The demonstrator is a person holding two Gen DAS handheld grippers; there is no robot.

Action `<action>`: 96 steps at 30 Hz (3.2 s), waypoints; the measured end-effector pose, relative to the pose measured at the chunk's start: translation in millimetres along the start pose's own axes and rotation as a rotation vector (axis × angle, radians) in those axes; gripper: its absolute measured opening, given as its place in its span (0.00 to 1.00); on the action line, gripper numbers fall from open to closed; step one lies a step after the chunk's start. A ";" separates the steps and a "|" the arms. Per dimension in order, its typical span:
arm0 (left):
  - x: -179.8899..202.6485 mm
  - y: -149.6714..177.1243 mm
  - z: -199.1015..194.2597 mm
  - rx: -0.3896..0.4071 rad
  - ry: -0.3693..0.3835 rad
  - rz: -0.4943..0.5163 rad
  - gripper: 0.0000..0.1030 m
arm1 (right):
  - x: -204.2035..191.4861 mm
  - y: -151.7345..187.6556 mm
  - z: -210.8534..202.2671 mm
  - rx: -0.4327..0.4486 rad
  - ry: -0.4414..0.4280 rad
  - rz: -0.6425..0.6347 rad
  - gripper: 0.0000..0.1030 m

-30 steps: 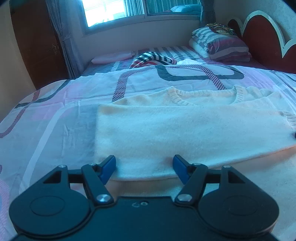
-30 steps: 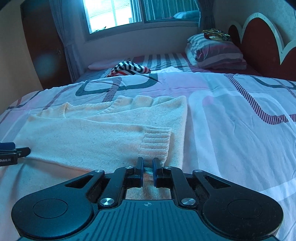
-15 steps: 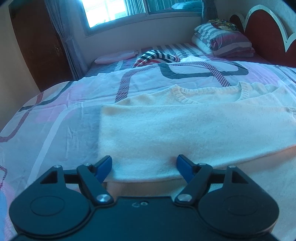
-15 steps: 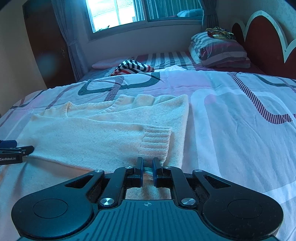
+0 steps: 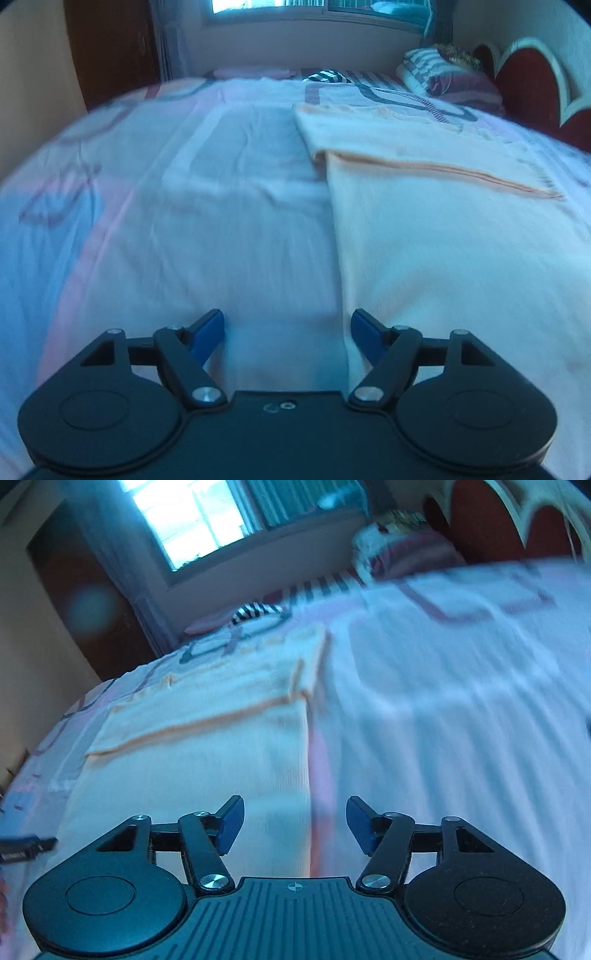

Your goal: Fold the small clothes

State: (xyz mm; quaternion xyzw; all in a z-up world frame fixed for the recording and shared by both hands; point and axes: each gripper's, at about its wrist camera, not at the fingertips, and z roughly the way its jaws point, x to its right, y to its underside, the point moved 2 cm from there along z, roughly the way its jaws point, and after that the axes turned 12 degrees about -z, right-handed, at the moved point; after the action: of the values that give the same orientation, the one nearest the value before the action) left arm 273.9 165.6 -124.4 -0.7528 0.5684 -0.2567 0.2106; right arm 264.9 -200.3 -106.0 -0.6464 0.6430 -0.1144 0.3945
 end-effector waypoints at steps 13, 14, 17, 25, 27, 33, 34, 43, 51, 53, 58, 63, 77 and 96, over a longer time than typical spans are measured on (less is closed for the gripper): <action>-30.5 88.1 -73.7 -0.090 0.337 -0.105 0.57 | -18.8 99.7 -89.7 -0.037 -0.191 0.195 0.55; -32.1 93.1 -78.1 -0.094 0.348 -0.115 0.55 | -20.1 104.4 -93.3 -0.035 -0.198 0.207 0.55; -42.7 102.1 -84.8 -0.117 0.398 -0.177 0.47 | -22.0 116.2 -101.4 -0.033 -0.232 0.248 0.49; -47.0 100.1 -73.1 -0.184 0.495 -0.247 0.46 | -17.7 123.5 -103.2 -0.015 -0.292 0.342 0.37; -46.5 93.3 -64.9 -0.196 0.514 -0.274 0.46 | -11.7 118.9 -98.5 -0.010 -0.290 0.363 0.37; -32.3 87.6 -57.4 -0.235 0.519 -0.213 0.43 | -6.4 111.6 -90.4 -0.057 -0.293 0.340 0.21; -32.2 87.8 -57.2 -0.234 0.515 -0.205 0.37 | -6.3 113.3 -88.5 -0.082 -0.290 0.335 0.16; -32.2 88.1 -90.3 -0.086 0.472 -0.128 0.01 | -18.4 100.1 -119.3 0.021 -0.338 0.267 0.03; -52.2 107.5 -77.3 -0.099 0.413 -0.215 0.01 | -0.3 126.2 -105.0 -0.054 -0.278 0.364 0.03; -55.2 104.9 -80.5 -0.095 0.428 -0.251 0.01 | 1.9 121.1 -113.0 0.006 -0.304 0.406 0.03; -55.4 78.7 -93.3 -0.040 0.513 -0.360 0.01 | -10.3 76.6 -126.1 0.112 -0.342 0.361 0.03; -32.0 17.3 -97.0 0.055 0.523 -0.334 0.01 | -22.7 1.9 -116.0 0.208 -0.358 0.295 0.03; 13.6 -157.2 36.8 0.087 0.478 -0.410 0.01 | 15.7 -169.5 43.8 0.193 -0.325 0.295 0.03; 29.1 -212.5 159.0 0.074 0.519 -0.434 0.51 | 99.9 -202.3 157.8 0.181 -0.295 0.379 0.63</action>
State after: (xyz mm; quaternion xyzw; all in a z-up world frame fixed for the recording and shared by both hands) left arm 538.8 197.8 -114.6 -0.7576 0.4199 -0.4990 0.0267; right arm 532.9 -263.0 -113.5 -0.4860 0.6754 0.0002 0.5546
